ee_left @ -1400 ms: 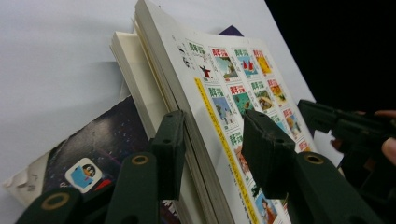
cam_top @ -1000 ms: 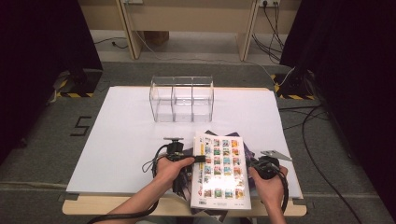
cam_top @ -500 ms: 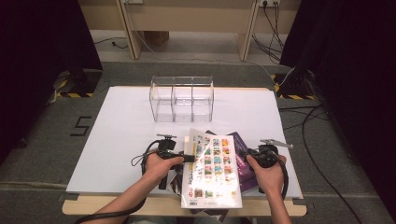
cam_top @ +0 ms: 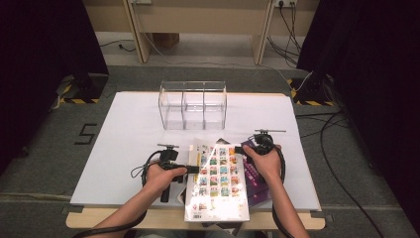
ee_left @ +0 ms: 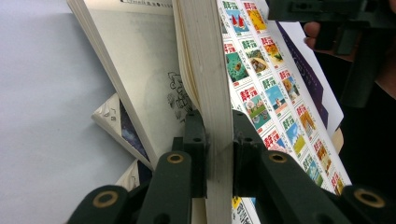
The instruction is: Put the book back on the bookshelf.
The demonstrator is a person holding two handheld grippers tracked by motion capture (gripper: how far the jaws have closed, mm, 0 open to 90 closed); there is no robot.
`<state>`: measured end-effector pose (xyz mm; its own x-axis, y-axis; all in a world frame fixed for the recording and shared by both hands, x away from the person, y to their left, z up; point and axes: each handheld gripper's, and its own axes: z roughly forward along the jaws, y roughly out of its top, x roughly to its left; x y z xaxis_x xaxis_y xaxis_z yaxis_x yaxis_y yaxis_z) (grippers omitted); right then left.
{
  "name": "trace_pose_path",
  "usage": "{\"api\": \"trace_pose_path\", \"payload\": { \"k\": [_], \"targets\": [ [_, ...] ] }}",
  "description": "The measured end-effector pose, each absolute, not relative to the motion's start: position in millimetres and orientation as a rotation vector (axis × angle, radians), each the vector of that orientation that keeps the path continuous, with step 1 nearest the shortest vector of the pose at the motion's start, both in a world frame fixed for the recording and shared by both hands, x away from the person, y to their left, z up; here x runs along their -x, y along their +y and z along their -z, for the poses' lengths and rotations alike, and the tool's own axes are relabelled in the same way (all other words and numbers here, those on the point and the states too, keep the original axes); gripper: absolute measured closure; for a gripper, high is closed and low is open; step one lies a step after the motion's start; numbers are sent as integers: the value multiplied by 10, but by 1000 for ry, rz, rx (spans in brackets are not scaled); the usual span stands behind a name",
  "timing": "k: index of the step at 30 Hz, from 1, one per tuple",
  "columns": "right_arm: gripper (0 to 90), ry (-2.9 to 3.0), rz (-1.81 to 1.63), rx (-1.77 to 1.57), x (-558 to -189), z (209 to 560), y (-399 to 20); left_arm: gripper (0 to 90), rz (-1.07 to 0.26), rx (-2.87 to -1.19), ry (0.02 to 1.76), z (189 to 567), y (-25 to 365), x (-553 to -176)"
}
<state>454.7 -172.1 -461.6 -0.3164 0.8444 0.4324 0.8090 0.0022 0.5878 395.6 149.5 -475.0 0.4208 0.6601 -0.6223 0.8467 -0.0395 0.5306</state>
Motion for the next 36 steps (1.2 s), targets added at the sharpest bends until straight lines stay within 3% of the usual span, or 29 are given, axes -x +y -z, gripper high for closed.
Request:
{"api": "trace_pose_path", "payload": {
  "k": [12, 27, 36],
  "targets": [
    [488, 2212, -1238, -1857, -4673, 4648, -1672, 785, 238, -1776, 1302, 4747, 1488, -3945],
    [613, 2089, -1430, -2046, -4649, 4708, -1776, 771, 220, -1754, 1318, 4768, 1488, -3916],
    [607, 2213, -1427, -2080, -4569, 4719, -1780, 768, 210, -1757, 1318, 4767, 1484, -3911]
  ]
}}
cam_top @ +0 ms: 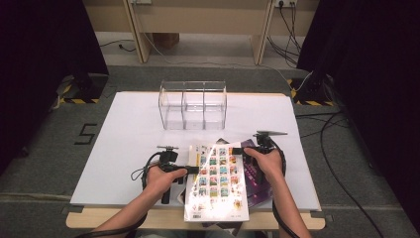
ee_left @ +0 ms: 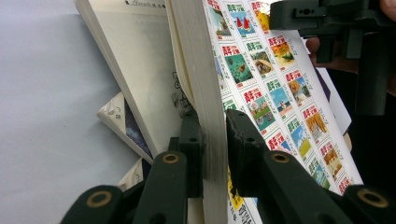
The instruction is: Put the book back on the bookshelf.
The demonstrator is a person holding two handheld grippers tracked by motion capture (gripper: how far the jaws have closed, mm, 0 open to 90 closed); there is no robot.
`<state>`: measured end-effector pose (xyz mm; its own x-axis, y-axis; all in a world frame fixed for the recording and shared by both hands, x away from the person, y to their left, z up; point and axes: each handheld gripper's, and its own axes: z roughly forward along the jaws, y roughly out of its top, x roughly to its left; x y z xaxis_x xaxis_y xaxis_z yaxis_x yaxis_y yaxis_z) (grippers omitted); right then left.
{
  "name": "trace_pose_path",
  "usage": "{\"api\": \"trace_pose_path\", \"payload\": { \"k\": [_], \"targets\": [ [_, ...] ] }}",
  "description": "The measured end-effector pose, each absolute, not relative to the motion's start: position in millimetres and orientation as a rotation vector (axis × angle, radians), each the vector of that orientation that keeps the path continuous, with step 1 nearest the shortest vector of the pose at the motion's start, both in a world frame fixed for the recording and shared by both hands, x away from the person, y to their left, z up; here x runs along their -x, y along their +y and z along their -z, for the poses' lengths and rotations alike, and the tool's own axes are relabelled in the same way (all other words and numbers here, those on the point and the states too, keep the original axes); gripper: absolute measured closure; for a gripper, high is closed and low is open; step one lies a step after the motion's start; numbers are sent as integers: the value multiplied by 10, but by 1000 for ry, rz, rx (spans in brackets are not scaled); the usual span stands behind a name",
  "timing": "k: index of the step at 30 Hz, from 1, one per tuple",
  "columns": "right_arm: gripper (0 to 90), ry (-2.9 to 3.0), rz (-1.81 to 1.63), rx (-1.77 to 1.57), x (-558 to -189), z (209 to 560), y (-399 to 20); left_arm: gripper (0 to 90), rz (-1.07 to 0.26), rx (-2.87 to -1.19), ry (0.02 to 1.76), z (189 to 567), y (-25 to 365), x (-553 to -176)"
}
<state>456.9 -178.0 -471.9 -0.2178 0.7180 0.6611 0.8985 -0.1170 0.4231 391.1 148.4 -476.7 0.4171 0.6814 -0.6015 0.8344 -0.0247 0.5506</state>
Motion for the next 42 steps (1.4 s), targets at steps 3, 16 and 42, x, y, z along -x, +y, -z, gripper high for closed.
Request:
{"api": "trace_pose_path", "payload": {
  "k": [3, 16, 42],
  "targets": [
    [602, -1944, 1243, 1802, -4579, 4721, -1782, 767, 212, -1753, 1321, 4769, 1485, -3913],
    [730, -1896, 1366, 1759, -4495, 4544, -1769, 669, 198, -1769, 1303, 4717, 1570, -3906],
    [742, -2207, 1938, 1522, -3867, 3287, -1192, 503, -305, -1585, 1358, 4855, 2689, -3320]
  ]
}}
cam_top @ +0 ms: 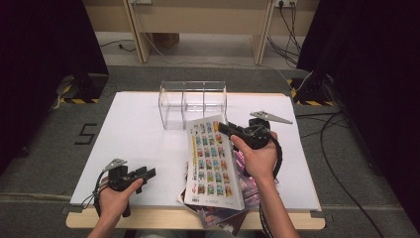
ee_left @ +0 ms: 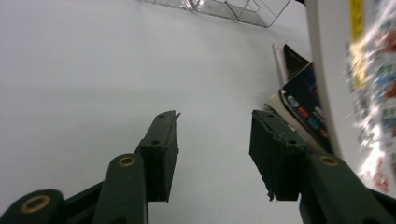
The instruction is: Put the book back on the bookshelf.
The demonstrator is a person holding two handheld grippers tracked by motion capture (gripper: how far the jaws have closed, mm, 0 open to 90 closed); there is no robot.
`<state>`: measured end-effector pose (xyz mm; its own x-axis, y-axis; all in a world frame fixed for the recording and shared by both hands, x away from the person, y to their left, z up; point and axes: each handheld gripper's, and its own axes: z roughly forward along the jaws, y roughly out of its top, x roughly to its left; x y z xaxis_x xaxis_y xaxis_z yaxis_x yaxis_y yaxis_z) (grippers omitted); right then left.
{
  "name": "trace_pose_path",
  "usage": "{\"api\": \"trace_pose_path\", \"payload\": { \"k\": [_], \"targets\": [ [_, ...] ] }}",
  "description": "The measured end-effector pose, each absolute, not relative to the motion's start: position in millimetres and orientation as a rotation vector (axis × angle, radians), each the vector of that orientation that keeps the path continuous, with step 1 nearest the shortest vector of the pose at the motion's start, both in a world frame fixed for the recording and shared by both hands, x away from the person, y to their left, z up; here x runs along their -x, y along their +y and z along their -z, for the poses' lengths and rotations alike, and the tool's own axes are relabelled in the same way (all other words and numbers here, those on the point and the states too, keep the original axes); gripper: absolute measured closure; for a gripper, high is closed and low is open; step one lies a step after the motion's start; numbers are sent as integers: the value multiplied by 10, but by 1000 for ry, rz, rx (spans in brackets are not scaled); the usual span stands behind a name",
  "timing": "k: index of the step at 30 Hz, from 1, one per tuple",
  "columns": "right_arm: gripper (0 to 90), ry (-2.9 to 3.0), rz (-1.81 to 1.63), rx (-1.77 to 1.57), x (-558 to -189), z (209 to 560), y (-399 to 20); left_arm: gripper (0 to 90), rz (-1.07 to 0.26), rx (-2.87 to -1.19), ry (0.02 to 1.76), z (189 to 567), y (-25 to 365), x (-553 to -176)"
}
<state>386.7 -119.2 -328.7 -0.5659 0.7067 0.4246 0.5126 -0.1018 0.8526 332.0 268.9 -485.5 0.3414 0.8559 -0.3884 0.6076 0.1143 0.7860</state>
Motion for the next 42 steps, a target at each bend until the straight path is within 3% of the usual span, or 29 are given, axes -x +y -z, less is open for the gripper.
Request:
{"api": "trace_pose_path", "payload": {
  "k": [13, 28, 42],
  "targets": [
    [742, 1843, -1725, -1257, -3883, 3029, -1090, 473, -432, -1597, 1318, 4935, 2727, -3295],
    [742, 1746, -1677, -1192, -4073, 2746, -930, 471, -446, -1598, 1311, 4967, 2733, -3278],
    [743, 1613, -1600, -1227, -4330, 2559, -1080, 472, -451, -1589, 1310, 4969, 2764, -3270]
  ]
}}
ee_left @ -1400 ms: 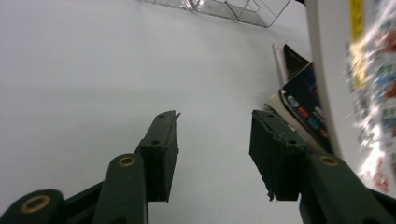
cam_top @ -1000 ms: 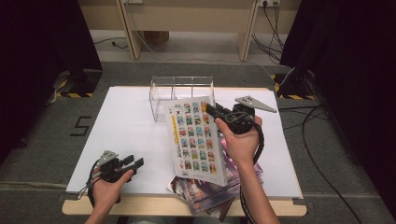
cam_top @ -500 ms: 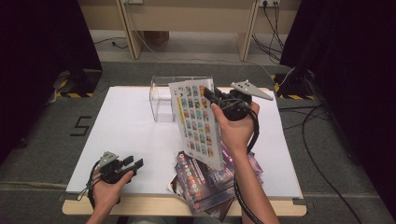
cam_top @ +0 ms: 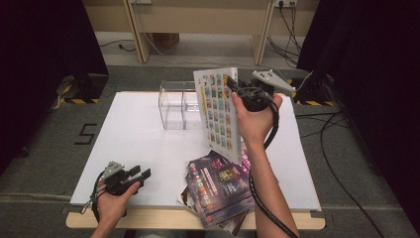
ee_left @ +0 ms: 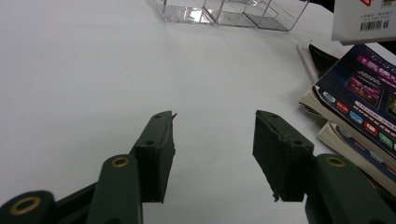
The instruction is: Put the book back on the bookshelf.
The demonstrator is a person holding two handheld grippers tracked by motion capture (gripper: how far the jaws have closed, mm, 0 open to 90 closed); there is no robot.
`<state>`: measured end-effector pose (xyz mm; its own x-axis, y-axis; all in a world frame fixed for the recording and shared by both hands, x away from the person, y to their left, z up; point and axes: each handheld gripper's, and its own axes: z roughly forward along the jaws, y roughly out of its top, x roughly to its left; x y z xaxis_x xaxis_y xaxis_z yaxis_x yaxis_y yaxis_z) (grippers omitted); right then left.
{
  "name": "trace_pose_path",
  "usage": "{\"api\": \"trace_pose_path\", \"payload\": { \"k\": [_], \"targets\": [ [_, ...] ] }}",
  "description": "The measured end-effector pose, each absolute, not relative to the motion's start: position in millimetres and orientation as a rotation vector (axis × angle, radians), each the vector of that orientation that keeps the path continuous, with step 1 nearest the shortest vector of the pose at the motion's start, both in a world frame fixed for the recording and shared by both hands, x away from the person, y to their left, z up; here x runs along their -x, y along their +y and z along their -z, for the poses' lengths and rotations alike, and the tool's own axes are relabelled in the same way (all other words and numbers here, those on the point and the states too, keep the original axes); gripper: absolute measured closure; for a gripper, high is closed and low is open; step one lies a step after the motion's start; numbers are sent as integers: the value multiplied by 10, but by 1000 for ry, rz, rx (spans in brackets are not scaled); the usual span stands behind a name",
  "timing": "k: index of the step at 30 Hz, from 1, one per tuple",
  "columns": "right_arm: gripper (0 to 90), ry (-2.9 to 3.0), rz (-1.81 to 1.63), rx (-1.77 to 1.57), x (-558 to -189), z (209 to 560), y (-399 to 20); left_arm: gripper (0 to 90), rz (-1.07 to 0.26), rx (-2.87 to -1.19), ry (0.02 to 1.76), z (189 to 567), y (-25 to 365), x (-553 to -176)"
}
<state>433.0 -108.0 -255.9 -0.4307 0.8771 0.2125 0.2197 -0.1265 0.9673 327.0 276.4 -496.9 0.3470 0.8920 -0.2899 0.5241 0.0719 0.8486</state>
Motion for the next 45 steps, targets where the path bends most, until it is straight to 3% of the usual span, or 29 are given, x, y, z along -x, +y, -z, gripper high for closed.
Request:
{"api": "trace_pose_path", "payload": {
  "k": [19, 45],
  "targets": [
    [742, 1559, -1617, -1243, -4504, 2442, -1000, 473, -446, -1590, 1306, 4972, 2766, -3267],
    [743, 1494, -1528, -1302, -4870, 2628, -919, 479, -438, -1587, 1302, 4974, 2766, -3260]
  ]
}}
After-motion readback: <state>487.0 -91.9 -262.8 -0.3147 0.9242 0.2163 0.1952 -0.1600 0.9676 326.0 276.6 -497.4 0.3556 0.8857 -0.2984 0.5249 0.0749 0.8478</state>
